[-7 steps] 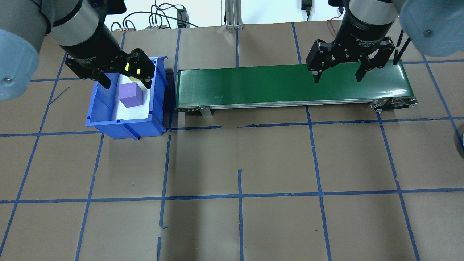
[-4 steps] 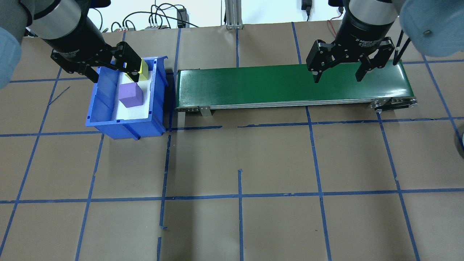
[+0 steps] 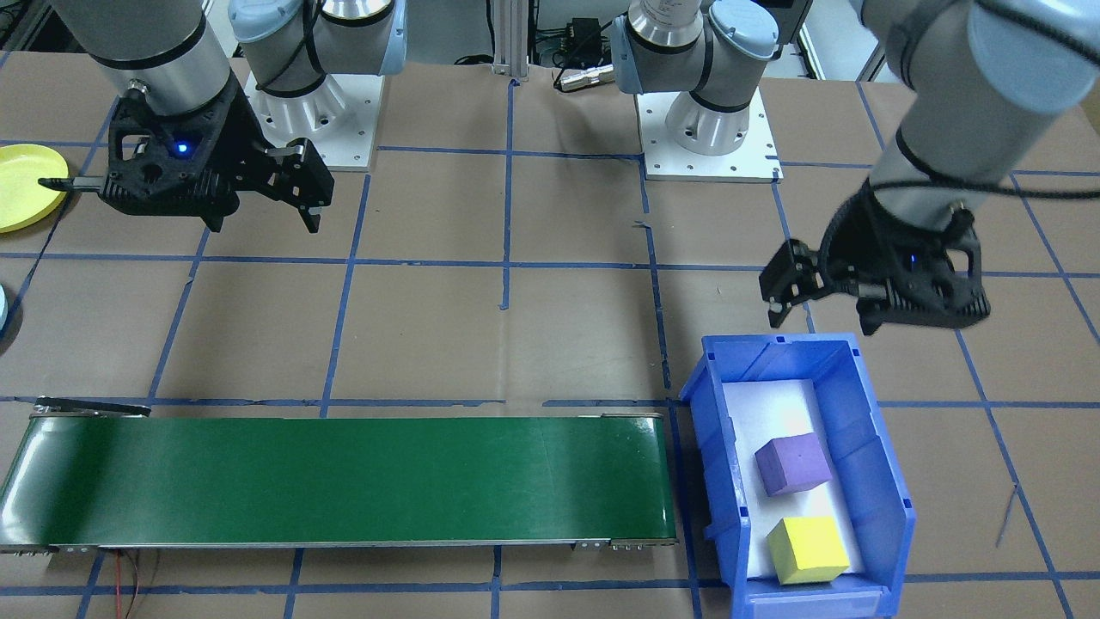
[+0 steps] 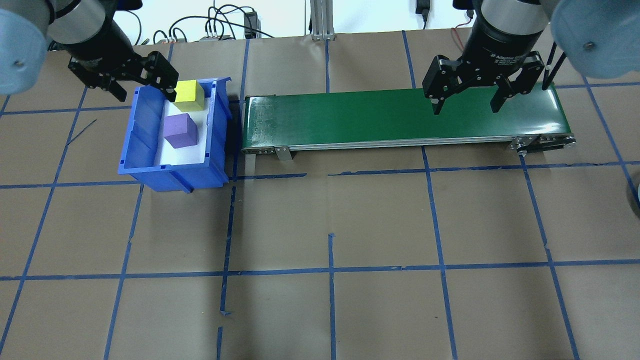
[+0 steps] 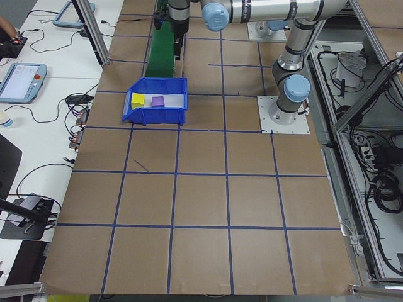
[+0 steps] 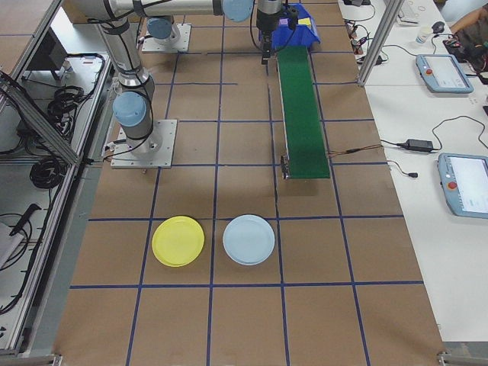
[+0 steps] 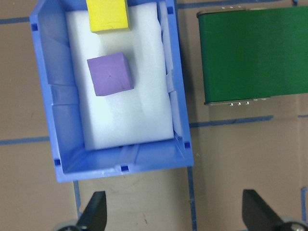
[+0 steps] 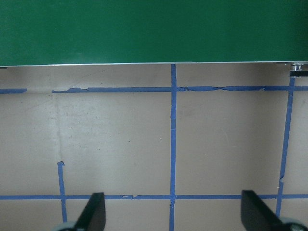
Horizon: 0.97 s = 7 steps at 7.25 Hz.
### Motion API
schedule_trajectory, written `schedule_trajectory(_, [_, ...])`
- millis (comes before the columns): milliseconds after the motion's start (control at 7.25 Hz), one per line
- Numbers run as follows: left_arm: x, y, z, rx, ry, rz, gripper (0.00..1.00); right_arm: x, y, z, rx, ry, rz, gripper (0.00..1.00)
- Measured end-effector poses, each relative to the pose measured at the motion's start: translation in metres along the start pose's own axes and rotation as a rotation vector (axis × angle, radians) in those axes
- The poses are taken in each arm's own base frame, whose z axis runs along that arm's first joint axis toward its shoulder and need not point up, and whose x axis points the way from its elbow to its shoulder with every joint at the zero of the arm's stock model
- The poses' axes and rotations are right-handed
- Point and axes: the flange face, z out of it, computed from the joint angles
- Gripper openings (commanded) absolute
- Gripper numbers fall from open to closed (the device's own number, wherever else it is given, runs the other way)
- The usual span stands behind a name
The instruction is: Move block left to right into plate
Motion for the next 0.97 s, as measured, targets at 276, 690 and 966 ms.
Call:
schedule_trajectory(276, [-0.025,-0.078,0.063,0.026,-0.019,0.04,1.0,0.0,0.0,0.001,-0.001,0.0,-0.001,1.0])
schedule_trajectory(690, [-0.056,-0.116,0.148,-0.035,0.008,-0.001,1.0,0.0,0.0,0.001,-0.002,0.001,0.0,1.0])
schedule_trajectory(966, [-0.058,-0.124,0.191,-0.053,0.044,-0.026,0.98,0.0,0.0,0.001,-0.001,0.0,0.0,1.0])
